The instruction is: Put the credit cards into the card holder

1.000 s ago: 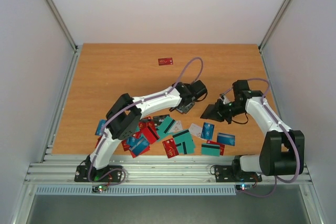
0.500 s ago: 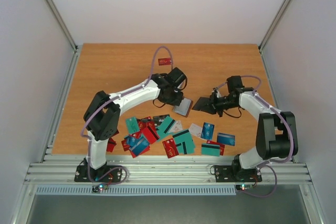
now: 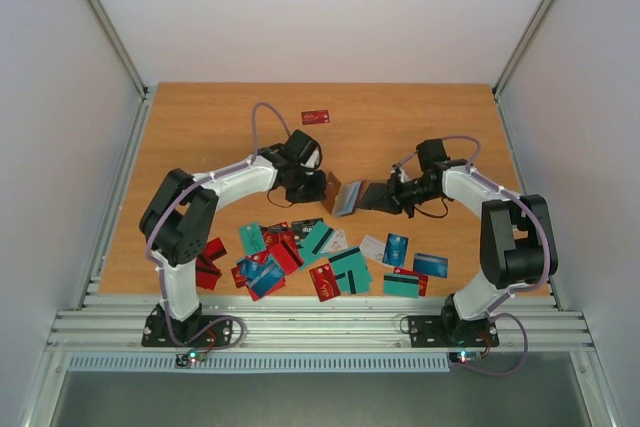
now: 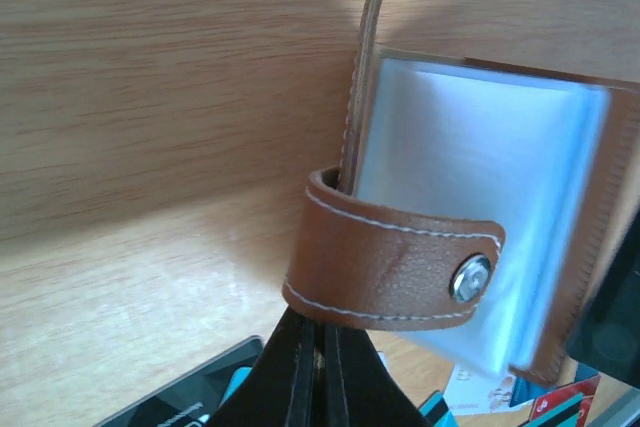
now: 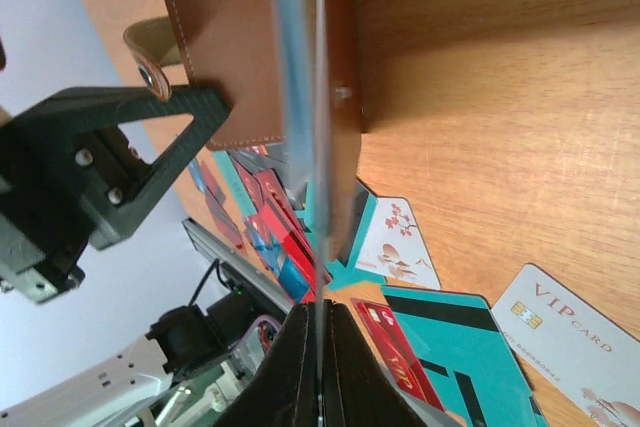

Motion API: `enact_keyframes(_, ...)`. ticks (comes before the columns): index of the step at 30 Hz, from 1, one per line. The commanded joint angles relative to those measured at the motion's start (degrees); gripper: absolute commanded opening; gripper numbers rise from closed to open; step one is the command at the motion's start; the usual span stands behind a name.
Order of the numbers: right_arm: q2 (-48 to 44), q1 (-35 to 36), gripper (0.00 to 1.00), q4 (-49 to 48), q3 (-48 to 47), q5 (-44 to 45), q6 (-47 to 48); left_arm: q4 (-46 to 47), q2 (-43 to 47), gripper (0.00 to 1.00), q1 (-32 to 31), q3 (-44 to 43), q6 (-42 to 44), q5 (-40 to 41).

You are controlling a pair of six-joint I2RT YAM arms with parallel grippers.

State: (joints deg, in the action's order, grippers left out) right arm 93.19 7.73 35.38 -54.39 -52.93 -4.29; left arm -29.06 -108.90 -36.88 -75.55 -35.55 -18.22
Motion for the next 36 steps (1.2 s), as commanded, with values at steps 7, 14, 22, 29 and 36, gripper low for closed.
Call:
enact_keyframes(7,-0.9,1.7,0.01,8.3,-4.4,2.8,11.4,1.4,1.5,0.01,1.1,0.2,-0.1,-3.6)
enact_keyframes(14,-2.2,3.0,0.01,11.4,-7.1,3.3,14.2,0.3,0.4,0.01,1.1,-1.9,0.7,-3.7)
enact_keyframes(22,-1.1,4.1,0.01,12.2,-6.0,6.5,10.4,-0.8,-1.4,0.01,1.1,-3.3,0.5,-3.5)
enact_keyframes(29,1.1,4.1,0.01,13.3,-2.8,3.6,11.2,-0.8,-2.2,0.01,1.4,-3.0,0.1,-3.8)
enact_keyframes(36,1.9,4.2,0.01,13.7,-0.3,1.1,12.8,-0.6,-2.4,0.01,1.4,-2.9,0.0,-3.8)
